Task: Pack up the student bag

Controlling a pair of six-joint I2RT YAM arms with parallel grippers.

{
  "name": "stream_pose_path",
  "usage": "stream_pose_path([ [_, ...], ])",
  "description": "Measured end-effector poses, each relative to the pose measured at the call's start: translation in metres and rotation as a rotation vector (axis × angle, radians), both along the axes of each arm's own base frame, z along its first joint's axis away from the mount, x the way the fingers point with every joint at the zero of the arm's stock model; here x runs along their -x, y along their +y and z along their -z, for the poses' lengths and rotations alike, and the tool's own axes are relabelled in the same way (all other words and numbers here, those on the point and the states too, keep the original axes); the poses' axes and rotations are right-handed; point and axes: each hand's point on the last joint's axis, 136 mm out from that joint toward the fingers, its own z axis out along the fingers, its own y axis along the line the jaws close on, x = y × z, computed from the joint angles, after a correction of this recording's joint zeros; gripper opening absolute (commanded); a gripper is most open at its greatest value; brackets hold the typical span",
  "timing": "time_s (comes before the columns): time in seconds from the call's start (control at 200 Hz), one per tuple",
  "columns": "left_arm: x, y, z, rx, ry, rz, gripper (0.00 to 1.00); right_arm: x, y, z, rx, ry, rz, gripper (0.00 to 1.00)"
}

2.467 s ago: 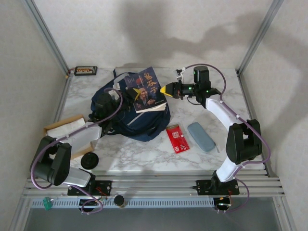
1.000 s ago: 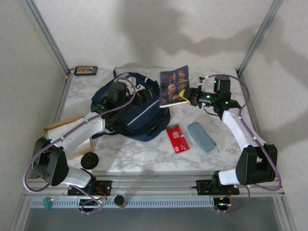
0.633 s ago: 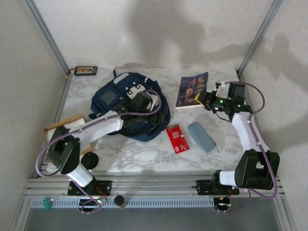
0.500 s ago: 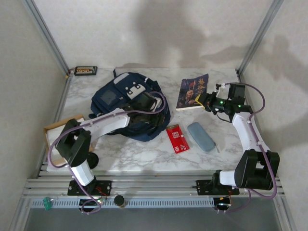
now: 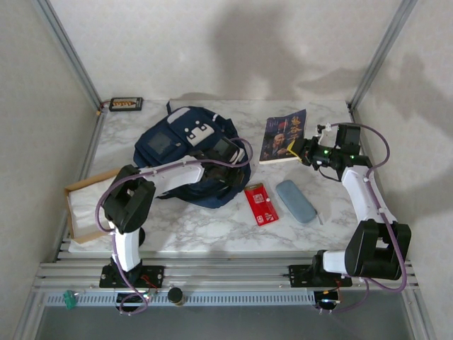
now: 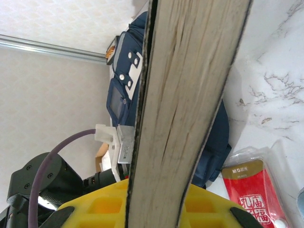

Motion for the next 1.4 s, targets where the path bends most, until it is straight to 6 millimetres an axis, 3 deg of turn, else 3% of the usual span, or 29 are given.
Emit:
stream_pose_path([
  [0.23,0.002,-0.003,0.001,-0.001,-0.003,0.021,0.43,0.000,0.000,0.001,0.000,0.000,0.000,0.00],
  [0.571,-0.004,0.002,0.004,-0.039,-0.026,0.021,0.00,0.002,0.001,0.008,-0.001,0.005,-0.006,0.00],
  [0.726,-0.005,0.002,-0.004,-0.032,-0.041,0.019,0.00,0.004,0.001,0.012,0.007,0.005,-0.013,0.00],
  [0.856,-0.009,0.008,-0.032,-0.013,-0.090,-0.002,0.00,0.007,0.002,0.015,0.005,0.019,-0.020,0.00],
  [0.991,-0.020,0.016,-0.080,0.032,-0.170,-0.039,0.00,0.013,0.012,0.017,0.009,0.032,-0.051,0.00],
  [1.207,-0.033,0.035,-0.154,0.097,-0.307,-0.106,0.00,0.037,0.058,0.023,0.011,0.055,-0.191,0.00],
  [1.402,-0.040,0.049,-0.181,0.109,-0.350,-0.143,0.00,0.070,0.107,0.035,-0.010,0.099,-0.328,0.00],
])
